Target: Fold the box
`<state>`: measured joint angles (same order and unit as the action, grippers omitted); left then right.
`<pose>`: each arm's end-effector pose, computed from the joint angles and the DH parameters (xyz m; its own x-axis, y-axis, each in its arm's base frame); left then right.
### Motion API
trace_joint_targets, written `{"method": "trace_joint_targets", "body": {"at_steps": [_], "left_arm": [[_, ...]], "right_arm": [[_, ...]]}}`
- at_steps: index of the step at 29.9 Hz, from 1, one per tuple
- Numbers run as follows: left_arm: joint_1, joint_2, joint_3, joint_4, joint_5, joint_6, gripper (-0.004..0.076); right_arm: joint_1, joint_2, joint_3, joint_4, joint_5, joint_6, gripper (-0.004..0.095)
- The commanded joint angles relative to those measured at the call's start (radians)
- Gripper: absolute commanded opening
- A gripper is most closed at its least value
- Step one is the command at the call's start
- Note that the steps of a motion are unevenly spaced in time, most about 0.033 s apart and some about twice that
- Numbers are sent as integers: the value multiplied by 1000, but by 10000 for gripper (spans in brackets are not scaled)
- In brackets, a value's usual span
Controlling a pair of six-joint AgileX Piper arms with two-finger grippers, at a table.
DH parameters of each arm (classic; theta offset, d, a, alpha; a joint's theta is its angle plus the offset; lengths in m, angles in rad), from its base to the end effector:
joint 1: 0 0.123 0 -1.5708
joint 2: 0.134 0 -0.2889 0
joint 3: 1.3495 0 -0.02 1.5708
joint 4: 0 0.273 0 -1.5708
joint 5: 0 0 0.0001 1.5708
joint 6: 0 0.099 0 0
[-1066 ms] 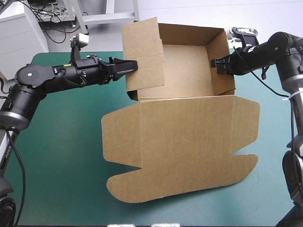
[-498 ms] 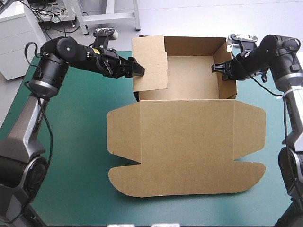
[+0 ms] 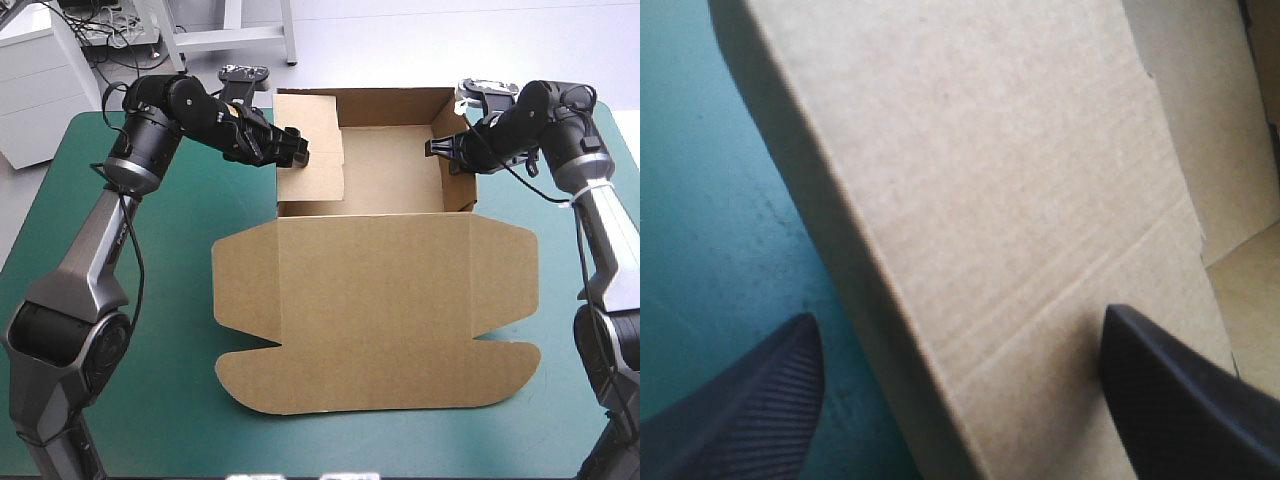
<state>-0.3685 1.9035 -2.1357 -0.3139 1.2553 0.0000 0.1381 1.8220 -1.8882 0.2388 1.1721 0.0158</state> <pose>0.4001 -0.1856 0.4103 -0.7900 0.2023 -0.5788 0.4331 0.8523 -0.2932 0.4197 0.0801 0.3705 -0.8602 -0.0114 -0.5099 -0.1560 0.9577 0.2418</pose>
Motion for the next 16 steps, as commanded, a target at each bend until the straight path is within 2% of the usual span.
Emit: {"method": "trace_joint_targets", "body": {"at_steps": [1,4,16], "left_arm": [[-15,-36,-28,91,10,-39,529],[-20,-27,-28,132,29,-74,505],[-25,20,-28,126,44,-115,505]], "right_arm": [[5,-58,-32,111,-52,24,-15],[5,-58,-32,111,-60,39,-15],[24,-51,-32,151,-92,61,-15]]}}
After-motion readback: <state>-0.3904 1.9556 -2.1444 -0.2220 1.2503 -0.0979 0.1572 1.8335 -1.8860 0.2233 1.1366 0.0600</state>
